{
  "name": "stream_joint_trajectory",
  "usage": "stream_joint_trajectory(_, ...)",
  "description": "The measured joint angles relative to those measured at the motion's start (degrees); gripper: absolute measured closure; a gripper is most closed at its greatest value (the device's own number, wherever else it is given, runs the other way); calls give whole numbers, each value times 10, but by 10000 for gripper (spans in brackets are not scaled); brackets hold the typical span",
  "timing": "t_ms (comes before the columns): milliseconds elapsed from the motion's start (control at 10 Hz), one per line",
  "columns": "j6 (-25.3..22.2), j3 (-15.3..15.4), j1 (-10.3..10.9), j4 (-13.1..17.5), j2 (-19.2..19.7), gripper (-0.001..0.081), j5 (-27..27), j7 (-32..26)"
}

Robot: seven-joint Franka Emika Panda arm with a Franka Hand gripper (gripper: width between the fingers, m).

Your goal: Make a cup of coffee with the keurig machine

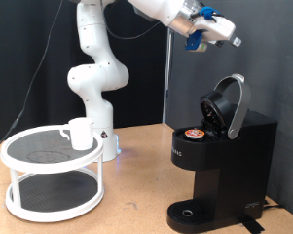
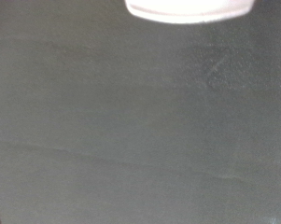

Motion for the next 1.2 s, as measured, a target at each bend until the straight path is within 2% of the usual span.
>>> stream_joint_trajectory(400,18,49,5,24,31,72,-34,36)
stream_joint_trajectory(700,95,78,5,26,47,72,-33,50)
stream_joint_trajectory(1000,111,91,5,41,72,72,-37,59)
stream_joint_trajectory(1100,110,92,5,44,78,162,-39,59)
stream_joint_trajectory(1200,109,94,5,47,82,162,-45,59)
